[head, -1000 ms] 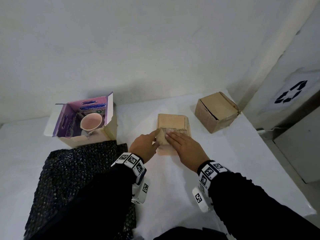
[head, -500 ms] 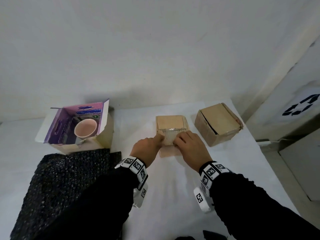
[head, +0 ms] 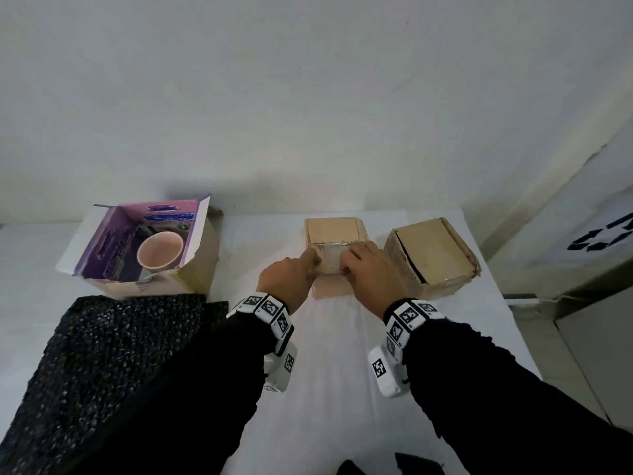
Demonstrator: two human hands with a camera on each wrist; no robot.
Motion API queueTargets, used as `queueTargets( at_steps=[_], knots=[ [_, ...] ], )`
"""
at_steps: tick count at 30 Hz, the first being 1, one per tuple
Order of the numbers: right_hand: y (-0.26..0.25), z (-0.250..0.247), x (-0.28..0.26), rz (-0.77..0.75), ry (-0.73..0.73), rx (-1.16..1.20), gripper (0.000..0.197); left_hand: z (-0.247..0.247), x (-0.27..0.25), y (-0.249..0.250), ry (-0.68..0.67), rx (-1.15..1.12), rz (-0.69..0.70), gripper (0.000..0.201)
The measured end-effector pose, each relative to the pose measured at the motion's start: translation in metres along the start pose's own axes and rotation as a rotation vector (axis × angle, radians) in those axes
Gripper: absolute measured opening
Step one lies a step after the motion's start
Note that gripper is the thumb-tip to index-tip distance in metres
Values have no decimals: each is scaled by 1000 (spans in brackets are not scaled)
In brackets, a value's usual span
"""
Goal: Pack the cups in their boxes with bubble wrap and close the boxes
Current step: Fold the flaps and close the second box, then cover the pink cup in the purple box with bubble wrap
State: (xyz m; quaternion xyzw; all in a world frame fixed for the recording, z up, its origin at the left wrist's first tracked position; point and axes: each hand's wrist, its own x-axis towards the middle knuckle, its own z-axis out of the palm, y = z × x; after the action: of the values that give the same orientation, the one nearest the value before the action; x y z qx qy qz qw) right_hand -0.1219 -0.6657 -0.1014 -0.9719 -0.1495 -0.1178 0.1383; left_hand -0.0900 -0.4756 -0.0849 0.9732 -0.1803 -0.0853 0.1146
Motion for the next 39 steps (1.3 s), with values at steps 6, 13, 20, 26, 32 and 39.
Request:
queueTargets(
  at_steps=[6,13,20,26,32,39],
  knots=[
    [-42,-8,12,11,-73,209,9,-25,-30,-37,101,-93,-3,7],
    [-151,27,15,-13,-208,428,10,-31,-103,-138,134,-89,-51,9],
    [-269,90,4,-129,-363,438,25,-17,-193,-273,23,-81,-268,20],
    [-306,129,-11,-76,-563,77,58,7,-226,-324,-229,-41,-130,88],
    [-306,125,-8,41,-208,288,19,17,-236,-327,3,-229,-71,98],
    [-294,93,12,449,190,627,13,12,-232,-337,-92,-137,-49,107]
  ],
)
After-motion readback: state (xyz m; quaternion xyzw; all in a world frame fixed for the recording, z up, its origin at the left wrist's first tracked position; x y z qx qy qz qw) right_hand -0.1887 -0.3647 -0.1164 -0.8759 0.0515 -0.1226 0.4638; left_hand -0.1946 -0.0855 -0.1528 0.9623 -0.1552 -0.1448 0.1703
